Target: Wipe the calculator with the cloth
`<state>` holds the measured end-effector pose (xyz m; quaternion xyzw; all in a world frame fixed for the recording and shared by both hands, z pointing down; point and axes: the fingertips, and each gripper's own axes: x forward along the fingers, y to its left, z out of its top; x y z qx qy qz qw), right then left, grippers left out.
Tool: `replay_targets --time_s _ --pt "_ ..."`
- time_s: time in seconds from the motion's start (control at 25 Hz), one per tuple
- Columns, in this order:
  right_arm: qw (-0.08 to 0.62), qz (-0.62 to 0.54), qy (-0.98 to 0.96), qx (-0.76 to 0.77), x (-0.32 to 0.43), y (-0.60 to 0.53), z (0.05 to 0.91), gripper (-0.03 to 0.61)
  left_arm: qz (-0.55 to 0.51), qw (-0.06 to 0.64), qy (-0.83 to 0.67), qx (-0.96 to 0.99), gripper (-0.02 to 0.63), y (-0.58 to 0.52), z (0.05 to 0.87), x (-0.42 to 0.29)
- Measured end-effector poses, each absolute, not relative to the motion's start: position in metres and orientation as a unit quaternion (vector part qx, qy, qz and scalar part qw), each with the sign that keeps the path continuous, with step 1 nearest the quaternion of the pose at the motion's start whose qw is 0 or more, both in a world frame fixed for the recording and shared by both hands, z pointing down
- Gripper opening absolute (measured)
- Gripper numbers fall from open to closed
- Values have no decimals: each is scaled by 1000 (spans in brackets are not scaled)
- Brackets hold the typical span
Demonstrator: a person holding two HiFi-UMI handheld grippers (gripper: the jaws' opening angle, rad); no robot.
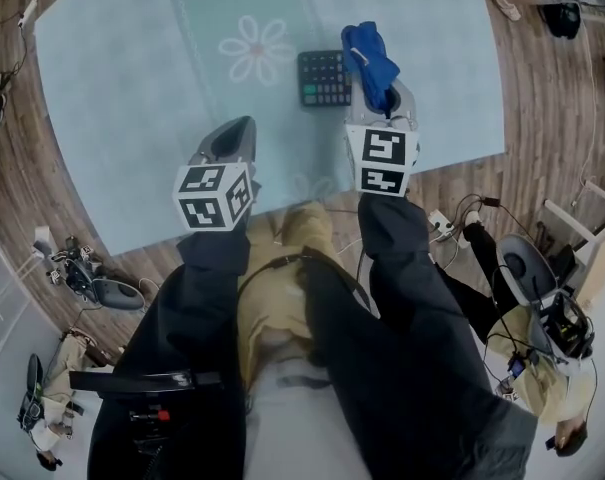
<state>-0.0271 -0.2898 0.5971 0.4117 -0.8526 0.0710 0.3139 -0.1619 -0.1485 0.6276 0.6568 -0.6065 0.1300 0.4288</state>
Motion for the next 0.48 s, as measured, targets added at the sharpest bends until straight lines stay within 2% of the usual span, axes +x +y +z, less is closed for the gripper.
replay_targets --time_s 0.24,0.48 --pt "384 59 -840 379 -40 -278 650 64 142 437 -605 651 0 -143 635 -166" --pt "416 89 -846 322 -75 -243 681 64 141 440 -609 645 0 -135 633 -174"
